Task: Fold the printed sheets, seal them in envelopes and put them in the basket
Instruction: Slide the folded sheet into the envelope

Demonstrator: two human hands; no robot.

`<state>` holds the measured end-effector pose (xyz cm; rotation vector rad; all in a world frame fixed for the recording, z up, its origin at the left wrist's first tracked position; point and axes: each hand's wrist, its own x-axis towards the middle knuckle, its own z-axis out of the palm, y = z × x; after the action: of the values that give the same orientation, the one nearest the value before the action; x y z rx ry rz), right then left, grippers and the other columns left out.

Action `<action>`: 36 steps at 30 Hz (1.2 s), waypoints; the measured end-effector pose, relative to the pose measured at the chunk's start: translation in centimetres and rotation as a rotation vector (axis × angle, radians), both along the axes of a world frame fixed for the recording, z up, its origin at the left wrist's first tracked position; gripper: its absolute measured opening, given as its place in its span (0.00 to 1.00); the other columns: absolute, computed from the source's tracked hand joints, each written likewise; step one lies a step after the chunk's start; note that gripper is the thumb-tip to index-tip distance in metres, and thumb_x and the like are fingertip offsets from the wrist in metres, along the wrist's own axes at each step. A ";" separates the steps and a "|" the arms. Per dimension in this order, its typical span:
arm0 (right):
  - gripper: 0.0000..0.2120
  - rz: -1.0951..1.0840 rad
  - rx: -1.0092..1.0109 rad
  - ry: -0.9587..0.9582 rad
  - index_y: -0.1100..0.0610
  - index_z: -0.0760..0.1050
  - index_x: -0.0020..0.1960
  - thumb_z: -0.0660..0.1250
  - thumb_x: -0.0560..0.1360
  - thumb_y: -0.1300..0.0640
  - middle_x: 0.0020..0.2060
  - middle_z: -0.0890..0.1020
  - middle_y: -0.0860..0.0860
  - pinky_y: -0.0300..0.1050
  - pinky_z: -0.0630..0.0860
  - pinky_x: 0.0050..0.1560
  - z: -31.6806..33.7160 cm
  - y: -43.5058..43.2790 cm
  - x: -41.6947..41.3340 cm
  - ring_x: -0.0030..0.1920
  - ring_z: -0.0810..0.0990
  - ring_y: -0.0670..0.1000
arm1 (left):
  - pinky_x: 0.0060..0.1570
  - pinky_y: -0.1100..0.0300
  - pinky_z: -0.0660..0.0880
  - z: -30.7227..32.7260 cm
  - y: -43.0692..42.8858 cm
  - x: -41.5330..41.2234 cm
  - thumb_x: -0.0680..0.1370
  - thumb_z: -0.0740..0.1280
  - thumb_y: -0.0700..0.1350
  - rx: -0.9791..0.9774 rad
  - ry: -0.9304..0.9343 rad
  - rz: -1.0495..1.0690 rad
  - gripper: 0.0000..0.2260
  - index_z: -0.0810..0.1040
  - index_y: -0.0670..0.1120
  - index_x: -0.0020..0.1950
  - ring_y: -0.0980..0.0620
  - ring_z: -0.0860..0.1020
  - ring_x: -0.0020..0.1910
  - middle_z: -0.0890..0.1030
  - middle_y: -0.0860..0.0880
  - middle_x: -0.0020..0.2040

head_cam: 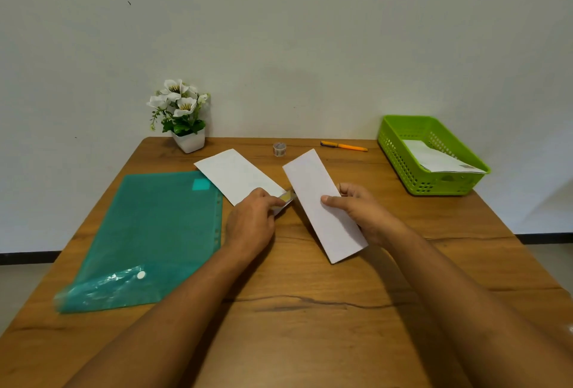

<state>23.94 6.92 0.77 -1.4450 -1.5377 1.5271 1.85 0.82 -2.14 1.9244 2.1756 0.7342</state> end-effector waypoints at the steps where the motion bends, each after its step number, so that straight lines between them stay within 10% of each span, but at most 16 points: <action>1: 0.11 0.012 0.018 -0.005 0.56 0.79 0.56 0.73 0.79 0.50 0.50 0.87 0.55 0.52 0.82 0.48 -0.1 -0.1 -0.3 0.49 0.87 0.56 | 0.52 0.58 0.79 0.0 0.0 0.2 0.82 0.67 0.43 -0.013 0.006 -0.022 0.17 0.79 0.57 0.70 0.52 0.76 0.58 0.77 0.53 0.61; 24: 0.12 -0.065 -0.163 0.162 0.54 0.79 0.60 0.74 0.78 0.55 0.56 0.85 0.54 0.60 0.80 0.62 -0.2 -0.3 -2.1 0.57 0.84 0.57 | 0.50 0.61 0.79 -0.2 -0.2 0.1 0.83 0.65 0.40 0.016 -0.045 -0.154 0.22 0.74 0.58 0.74 0.55 0.72 0.55 0.73 0.54 0.57; 36: 0.15 -0.141 0.232 -0.098 0.44 0.75 0.62 0.73 0.79 0.56 0.45 0.85 0.52 0.48 0.81 0.40 0.9 -0.3 0.1 0.45 0.86 0.53 | 0.63 0.57 0.72 0.3 0.8 -0.3 0.83 0.66 0.41 0.084 -0.017 -0.047 0.19 0.76 0.54 0.73 0.50 0.73 0.67 0.78 0.50 0.68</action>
<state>24.01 6.64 1.64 -1.4765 -1.5749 1.1706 1.59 1.57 -1.82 1.9946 2.1138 0.8433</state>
